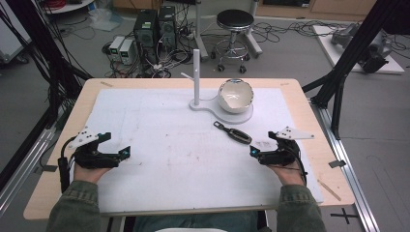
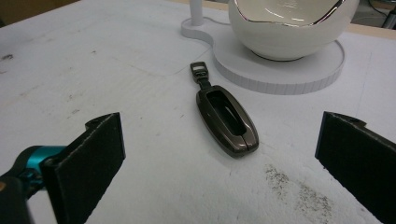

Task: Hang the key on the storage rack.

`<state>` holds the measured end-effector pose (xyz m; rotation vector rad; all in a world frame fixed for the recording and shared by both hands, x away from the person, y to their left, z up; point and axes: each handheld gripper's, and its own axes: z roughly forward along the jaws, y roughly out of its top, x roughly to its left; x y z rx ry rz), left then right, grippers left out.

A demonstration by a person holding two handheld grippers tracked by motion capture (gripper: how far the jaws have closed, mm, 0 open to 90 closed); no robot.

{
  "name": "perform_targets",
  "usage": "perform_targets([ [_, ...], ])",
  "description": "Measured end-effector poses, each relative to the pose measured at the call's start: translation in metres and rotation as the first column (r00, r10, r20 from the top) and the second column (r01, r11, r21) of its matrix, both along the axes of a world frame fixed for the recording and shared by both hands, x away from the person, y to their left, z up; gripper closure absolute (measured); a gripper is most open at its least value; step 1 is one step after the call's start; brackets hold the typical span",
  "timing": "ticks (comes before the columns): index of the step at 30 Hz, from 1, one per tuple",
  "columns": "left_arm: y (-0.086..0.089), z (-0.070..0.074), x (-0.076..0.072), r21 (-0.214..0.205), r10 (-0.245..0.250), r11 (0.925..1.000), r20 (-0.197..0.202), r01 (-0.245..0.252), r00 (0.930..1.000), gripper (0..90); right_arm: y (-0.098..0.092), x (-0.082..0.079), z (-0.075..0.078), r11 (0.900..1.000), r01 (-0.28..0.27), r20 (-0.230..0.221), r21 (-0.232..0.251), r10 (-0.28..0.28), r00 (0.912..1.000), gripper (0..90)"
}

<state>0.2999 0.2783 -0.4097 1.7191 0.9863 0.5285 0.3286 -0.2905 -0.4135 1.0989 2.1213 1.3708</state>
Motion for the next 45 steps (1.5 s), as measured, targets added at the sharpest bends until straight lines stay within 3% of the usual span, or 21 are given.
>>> perform_targets([
  [22,-0.001,-0.001,0.001,0.01,-0.007,0.9999,-0.006,0.007,1.0,1.9,0.0,0.0,0.0,0.9997,0.008,-0.001,-0.023,-0.008,1.0,0.5],
  [27,-0.002,-0.002,0.001,0.016,-0.01,0.9998,-0.008,0.01,0.9999,1.9,0.003,0.002,-0.002,0.9988,0.007,-0.019,-0.049,-0.008,0.9998,0.5],
  [35,-0.005,-0.002,0.0,0.044,-0.011,0.999,0.0,0.011,0.9999,1.9,0.006,0.008,0.003,0.9985,0.019,-0.022,-0.052,-0.02,0.9996,0.5],
  [45,-0.003,0.0,-0.002,0.045,0.012,0.9989,0.013,-0.012,0.9998,1.9,0.013,0.012,0.013,0.9979,0.004,-0.034,-0.065,-0.006,0.9994,0.5],
])
